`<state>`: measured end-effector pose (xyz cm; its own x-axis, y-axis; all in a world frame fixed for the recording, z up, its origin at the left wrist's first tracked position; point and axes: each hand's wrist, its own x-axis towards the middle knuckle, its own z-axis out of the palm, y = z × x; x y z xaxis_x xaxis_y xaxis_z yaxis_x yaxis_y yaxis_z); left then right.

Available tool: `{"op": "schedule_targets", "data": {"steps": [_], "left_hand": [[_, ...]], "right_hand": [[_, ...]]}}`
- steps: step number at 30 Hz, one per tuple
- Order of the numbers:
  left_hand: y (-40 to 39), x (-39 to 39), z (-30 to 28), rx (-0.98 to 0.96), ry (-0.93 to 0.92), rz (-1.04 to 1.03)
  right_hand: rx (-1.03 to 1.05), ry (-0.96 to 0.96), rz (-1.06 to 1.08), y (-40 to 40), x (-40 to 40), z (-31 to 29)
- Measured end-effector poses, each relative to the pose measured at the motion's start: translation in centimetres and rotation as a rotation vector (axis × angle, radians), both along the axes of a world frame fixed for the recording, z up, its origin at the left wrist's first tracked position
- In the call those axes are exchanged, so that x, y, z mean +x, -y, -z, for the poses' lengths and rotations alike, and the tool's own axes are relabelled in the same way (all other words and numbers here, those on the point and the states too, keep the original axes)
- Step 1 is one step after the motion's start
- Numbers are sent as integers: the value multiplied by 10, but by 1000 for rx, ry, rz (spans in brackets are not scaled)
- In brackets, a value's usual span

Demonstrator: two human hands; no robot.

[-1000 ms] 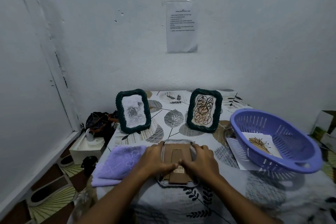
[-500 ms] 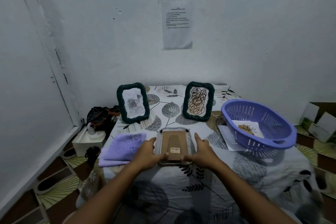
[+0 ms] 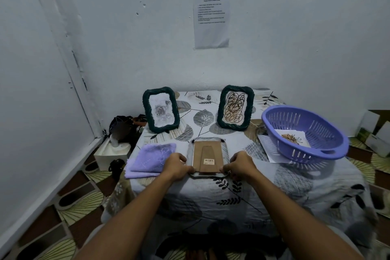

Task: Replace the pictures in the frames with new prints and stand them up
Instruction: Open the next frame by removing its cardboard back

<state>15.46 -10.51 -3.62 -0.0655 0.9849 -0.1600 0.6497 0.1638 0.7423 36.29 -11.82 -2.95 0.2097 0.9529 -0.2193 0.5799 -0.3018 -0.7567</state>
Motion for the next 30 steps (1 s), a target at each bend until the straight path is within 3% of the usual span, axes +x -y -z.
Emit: {"op": "schedule_targets", "data": {"steps": [15,30], "left_hand": [[-2,1,6,-6,141,-91],[-11,-5,8,13,84,-9]], "right_hand": [[-2,-167,135,-9,3,14],[-65,-136,28,-15,6,4]]}}
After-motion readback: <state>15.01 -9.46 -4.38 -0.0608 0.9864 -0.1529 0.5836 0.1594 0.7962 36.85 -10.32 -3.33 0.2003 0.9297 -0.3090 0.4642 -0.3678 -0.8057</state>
